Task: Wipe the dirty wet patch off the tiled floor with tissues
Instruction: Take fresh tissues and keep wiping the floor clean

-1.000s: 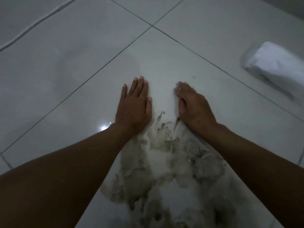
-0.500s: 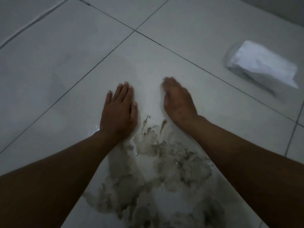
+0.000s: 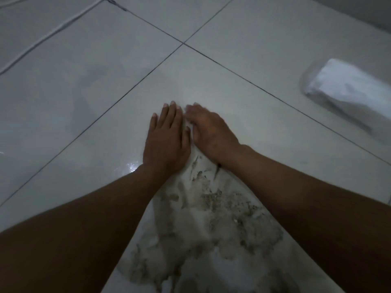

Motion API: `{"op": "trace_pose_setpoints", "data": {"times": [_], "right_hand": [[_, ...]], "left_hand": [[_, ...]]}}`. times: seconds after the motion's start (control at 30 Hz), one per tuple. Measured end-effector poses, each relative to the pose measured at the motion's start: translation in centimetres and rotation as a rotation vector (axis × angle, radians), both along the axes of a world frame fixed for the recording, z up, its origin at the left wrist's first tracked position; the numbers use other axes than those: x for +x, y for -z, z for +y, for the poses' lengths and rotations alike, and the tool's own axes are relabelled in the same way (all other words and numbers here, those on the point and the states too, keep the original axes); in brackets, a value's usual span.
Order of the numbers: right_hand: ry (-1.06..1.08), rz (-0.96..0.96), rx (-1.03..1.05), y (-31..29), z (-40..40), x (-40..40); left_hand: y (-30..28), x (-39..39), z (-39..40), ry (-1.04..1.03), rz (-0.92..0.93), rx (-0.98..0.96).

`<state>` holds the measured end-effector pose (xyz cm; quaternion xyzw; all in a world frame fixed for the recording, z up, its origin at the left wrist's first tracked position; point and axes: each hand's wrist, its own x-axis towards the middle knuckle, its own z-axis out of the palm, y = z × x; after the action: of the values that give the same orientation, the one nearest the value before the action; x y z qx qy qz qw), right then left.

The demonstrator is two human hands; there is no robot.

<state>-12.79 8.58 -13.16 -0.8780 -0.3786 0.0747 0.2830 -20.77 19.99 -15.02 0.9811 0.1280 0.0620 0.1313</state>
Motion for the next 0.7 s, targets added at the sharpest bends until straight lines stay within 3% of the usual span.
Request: {"op": "trace_pose_setpoints", "data": {"times": [0.1,0.2,0.33,0.43,0.6,0.7], "right_hand": [[-0.076,-0.024,0.047,0.1,-1.1,-0.9],[0.125,-0.148,0.082,2.2,-1.8,1.1],[0.288,-0.027,0.085,1.9,1.6,4.9],[0.218,0.048,0.008,0.9,3.8,6.9],[-0.187,0.013,-0.015,-0.1,0.9,4.5],[-0.094,-0.075,0.012,0.3,-0.3,3.3]], "left_hand": [[0.1,-0.2,0.1,-0.006,-0.017,-0.031],[0.0,-0.2,0.1,-0.042,-0.034,-0.055],[0.0,-0.1,-0.1,-0.046,-0.029,-0.072],[0.1,-0.1,0.1,-0.042,-0.032,-0.083],[0.0,-0.1,0.4,-0.037,-0.05,-0.145],[-0.7,-0.1,0.9,-0.033,-0.062,-0.28]]}}
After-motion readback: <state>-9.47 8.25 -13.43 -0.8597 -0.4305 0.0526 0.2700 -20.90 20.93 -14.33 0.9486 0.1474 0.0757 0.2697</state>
